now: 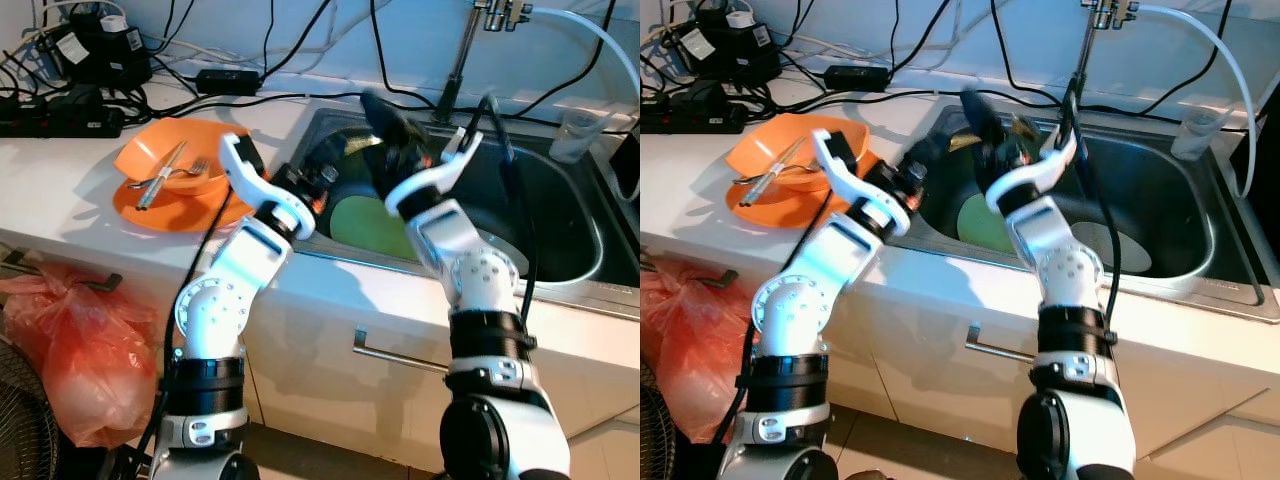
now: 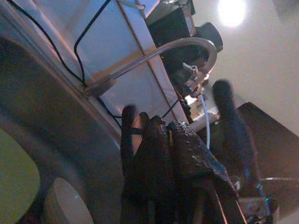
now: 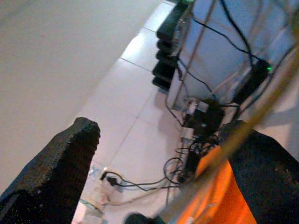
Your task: Kitchen organization
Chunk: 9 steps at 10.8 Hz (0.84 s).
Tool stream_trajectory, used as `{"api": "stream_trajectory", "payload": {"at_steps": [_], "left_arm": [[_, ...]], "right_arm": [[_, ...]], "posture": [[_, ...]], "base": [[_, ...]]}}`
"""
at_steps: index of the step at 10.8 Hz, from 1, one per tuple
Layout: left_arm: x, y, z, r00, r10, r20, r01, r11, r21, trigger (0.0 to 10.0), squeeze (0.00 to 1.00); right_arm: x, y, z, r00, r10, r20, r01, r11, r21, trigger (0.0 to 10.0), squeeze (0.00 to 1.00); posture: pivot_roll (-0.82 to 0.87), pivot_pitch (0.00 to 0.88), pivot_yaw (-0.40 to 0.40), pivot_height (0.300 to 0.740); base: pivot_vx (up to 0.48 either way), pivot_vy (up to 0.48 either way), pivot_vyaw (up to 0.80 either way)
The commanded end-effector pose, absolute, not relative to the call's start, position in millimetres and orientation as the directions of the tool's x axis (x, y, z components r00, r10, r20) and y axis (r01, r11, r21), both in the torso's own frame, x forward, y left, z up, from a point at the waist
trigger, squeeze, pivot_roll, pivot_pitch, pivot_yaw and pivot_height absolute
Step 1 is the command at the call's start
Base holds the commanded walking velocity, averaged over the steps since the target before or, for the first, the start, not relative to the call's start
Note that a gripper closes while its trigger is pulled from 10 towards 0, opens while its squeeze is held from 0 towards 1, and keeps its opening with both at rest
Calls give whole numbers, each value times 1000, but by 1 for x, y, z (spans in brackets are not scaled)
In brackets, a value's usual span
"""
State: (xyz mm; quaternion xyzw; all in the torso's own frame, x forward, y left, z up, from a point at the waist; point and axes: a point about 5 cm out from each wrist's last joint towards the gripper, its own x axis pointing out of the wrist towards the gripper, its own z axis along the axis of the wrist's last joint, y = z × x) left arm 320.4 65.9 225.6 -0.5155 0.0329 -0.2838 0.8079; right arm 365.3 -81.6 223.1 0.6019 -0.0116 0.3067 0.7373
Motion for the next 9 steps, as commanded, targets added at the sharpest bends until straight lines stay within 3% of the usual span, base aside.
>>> {"api": "stream_trajectory", "payload": {"at_steps": [1, 2, 4, 9], "left_arm": [[310, 41, 235, 801, -523, 292, 444, 191, -876, 0, 0], [309, 41, 235, 801, -524, 290, 443, 191, -876, 0, 0], [308, 45, 233, 808, -517, 282, 434, 200, -878, 0, 0], [312, 57, 233, 843, -462, 275, 416, 235, -879, 0, 0]], "right_arm": [[362, -53, 243, 750, 466, 469, -528, -5, 849, 10000, 0], [363, -54, 246, 745, 463, 480, -540, -3, 842, 10000, 0], [364, -56, 247, 745, 458, 485, -550, 9, 835, 0, 0], [365, -58, 244, 750, 461, 474, -549, 33, 835, 0, 0]], "posture": [[77, 0, -6, 740], [77, 0, -6, 740], [79, 0, -10, 740], [79, 0, -15, 740]], "base": [[0, 0, 0], [0, 0, 0], [0, 0, 0], [0, 0, 0]]}}
